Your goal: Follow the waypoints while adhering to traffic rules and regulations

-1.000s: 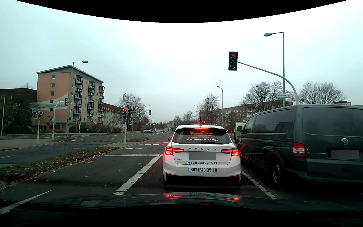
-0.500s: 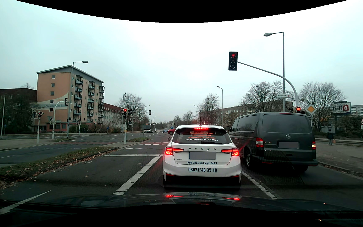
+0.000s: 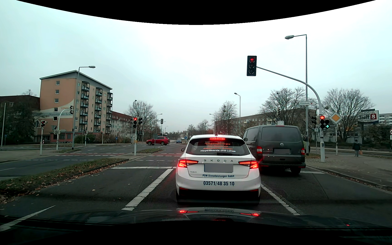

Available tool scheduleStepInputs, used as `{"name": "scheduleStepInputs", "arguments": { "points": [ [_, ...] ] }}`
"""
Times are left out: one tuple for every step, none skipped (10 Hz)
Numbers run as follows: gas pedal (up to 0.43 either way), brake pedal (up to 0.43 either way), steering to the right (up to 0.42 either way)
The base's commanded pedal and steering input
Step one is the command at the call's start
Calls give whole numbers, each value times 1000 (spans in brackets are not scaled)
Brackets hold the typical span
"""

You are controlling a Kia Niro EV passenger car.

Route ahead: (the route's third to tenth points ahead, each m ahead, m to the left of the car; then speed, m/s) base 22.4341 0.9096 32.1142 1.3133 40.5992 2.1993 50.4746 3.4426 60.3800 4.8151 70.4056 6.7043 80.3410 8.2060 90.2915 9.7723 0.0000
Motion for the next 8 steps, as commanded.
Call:
{"name": "scheduleStepInputs", "arguments": {
  "points": [
    [0, 384, -5],
    [0, 384, -5],
    [0, 384, -4],
    [0, 384, -4],
    [0, 384, -4],
    [0, 384, -4],
    [0, 384, -4],
    [0, 384, -4]
  ]
}}
